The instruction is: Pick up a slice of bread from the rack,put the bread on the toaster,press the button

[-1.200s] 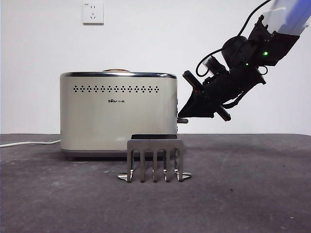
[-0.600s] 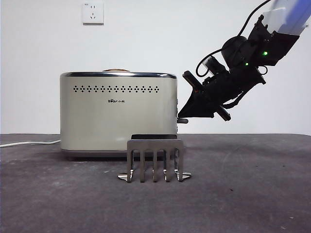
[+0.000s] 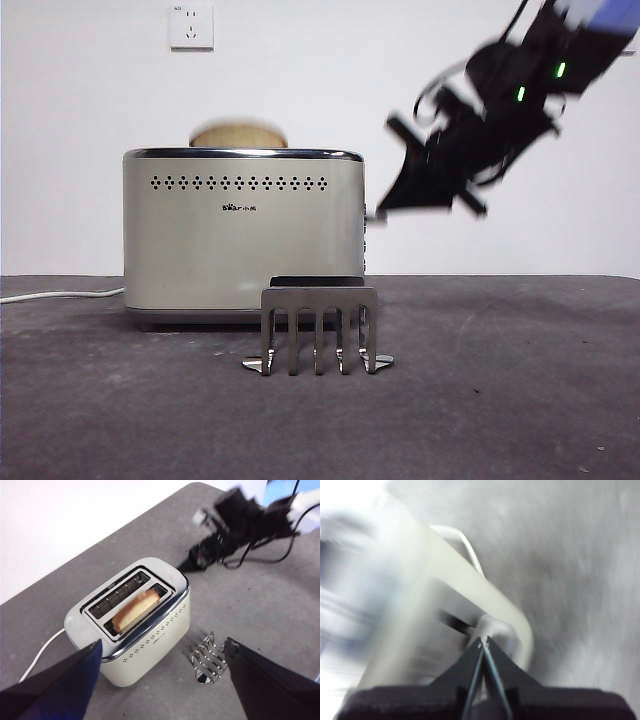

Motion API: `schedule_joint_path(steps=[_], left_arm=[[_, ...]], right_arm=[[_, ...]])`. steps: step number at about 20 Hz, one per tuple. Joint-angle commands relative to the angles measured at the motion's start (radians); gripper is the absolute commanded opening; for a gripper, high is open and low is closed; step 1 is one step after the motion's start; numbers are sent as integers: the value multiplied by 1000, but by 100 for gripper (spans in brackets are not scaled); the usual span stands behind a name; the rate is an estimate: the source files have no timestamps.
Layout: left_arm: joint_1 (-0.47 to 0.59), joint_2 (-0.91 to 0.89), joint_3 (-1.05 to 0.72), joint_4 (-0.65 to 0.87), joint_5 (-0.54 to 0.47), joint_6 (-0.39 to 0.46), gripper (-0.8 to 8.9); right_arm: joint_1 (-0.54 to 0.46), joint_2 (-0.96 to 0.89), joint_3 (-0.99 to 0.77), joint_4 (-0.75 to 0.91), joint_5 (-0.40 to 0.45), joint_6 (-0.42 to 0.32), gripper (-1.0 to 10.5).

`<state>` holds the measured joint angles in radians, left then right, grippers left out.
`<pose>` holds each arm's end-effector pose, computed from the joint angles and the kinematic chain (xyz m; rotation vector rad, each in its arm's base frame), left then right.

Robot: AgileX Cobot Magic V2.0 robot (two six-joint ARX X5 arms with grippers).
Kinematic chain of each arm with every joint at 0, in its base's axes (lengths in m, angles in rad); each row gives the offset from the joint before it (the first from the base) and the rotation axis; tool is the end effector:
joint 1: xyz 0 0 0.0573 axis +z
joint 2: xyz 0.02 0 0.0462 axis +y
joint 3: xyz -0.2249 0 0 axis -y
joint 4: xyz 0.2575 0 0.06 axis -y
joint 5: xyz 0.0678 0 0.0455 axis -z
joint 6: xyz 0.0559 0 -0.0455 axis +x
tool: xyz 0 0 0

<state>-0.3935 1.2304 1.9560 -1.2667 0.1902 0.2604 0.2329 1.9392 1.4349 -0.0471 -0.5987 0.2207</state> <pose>0.1833 -0.0876 0.4681 0.3024 0.4692 -0.6378 0.4330 0.1351 0.1817 0.3057 0.6461 0.7464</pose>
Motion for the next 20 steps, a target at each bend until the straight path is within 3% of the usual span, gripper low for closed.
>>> schedule_joint_path(steps=[1,5,8,12,20], left_arm=[[2,0,-4,-8,1,-7,409],[2,2,-4,-21,1,-7,409],[2,2,-4,-54,2,-7,409],[2,2,-4,-81,2,-10,409],[2,2,-4,-118,2,-29,403]], right_arm=[[-5,-139,-6,-31,-2,-2,-12],[1,-380,-6,-284,-6,-44,-11],[21,-551,-6,-587,-5,-152,-11],[34,-675,-6,-842,-3,-256,-11],[38,-820,-6,-1108,-2,-344,-11]])
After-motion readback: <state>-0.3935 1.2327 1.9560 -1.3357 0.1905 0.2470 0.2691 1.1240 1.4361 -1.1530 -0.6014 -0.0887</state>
